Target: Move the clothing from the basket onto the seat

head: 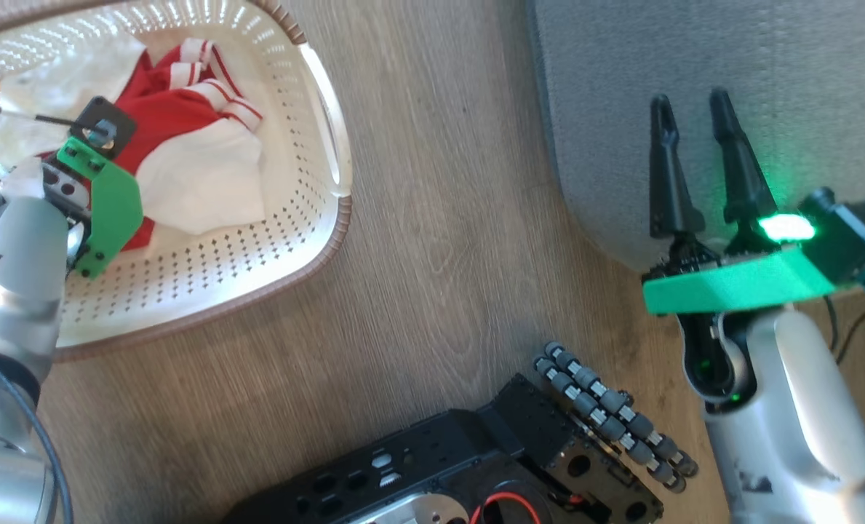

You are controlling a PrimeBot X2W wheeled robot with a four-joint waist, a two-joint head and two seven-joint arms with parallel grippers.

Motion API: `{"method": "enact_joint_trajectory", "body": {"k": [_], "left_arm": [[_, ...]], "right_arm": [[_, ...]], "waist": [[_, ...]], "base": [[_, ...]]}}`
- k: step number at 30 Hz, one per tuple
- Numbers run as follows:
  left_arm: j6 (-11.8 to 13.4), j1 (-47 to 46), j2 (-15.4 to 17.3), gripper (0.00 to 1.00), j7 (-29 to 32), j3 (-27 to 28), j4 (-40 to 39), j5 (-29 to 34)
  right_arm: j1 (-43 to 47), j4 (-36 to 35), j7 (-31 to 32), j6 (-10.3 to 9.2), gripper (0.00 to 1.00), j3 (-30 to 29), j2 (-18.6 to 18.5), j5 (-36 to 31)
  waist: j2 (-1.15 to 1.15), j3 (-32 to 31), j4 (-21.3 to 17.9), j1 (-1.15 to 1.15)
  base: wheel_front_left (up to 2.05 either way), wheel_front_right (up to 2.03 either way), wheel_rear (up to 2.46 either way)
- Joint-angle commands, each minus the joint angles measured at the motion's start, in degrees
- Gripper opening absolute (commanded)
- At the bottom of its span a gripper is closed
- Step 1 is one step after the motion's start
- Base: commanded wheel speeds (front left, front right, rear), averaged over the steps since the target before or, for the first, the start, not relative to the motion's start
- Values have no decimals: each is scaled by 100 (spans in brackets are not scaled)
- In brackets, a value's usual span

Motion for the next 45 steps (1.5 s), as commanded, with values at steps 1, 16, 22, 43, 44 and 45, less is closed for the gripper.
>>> {"method": "enact_joint_trajectory", "body": {"k": [1,16,22,43,44,45], "left_arm": [[61,145,134,0,-94,148,-58,-64],[340,1045,-906,0,-1501,663,-346,-1000],[514,1724,-991,0,-1515,885,-1663,-1250],[810,3706,-1031,0,-1516,2003,-6472,-1162],[787,3769,-1055,0,-1516,2043,-6637,-1155],[760,3828,-1080,0,-1516,2083,-6801,-1152]], "right_arm": [[-40,-108,26,48,100,161,-49,42],[5,509,26,48,100,-157,-49,-568],[184,695,26,48,100,-193,-49,-678],[807,809,26,48,100,-243,-49,-514],[842,786,26,48,100,-246,-49,-502],[875,766,26,48,100,-248,-49,-497]], "waist": [[0,-116,-21,0],[0,-2354,1020,0],[0,-3123,1349,0],[0,-4629,1859,0],[0,-4687,1868,0],[0,-4735,1872,0]], "base": [[0,0,0],[0,0,0],[0,0,0],[0,0,0],[0,0,0],[0,0,0]]}}
